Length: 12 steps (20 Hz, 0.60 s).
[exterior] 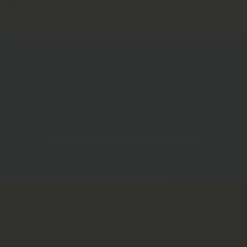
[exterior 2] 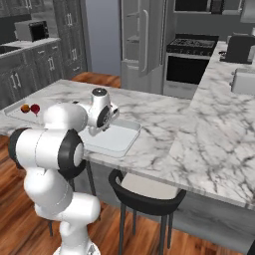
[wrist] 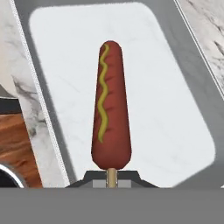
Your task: Place the cold items (pear and peach) from the fridge in one tupperware on the dining counter. Place the warm items (hot dog and kebab skewer) in the stove area in another tupperware.
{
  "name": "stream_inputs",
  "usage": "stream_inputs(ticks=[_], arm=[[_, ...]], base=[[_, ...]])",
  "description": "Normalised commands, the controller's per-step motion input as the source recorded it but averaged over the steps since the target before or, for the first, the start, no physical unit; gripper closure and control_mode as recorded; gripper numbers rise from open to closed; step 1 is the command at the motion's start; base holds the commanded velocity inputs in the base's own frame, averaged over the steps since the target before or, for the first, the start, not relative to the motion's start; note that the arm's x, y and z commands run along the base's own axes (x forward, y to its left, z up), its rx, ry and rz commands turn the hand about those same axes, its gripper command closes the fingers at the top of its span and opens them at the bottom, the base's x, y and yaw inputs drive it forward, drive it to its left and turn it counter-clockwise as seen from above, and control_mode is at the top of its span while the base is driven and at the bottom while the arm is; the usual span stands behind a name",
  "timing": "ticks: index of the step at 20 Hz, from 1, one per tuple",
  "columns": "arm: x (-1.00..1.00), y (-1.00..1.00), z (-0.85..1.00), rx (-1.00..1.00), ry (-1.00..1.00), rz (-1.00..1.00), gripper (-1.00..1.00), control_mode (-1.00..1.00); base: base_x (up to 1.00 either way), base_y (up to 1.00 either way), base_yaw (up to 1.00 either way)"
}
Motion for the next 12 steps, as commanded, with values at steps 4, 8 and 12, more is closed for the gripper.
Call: stream_inputs(ticks=[4,8,12], arm=[[0.82,0.00,-0.41,-0.02,-0.03,0.20,1.00,-1.00],[0.58,-0.04,-0.49,0.00,0.15,0.08,1.00,-1.00],[0.42,-0.05,-0.33,0.00,0.21,0.02,1.00,-1.00]], base=[[0.00,0.00,0.00],[0.00,0.00,0.00],[0.00,0.00,0.00]])
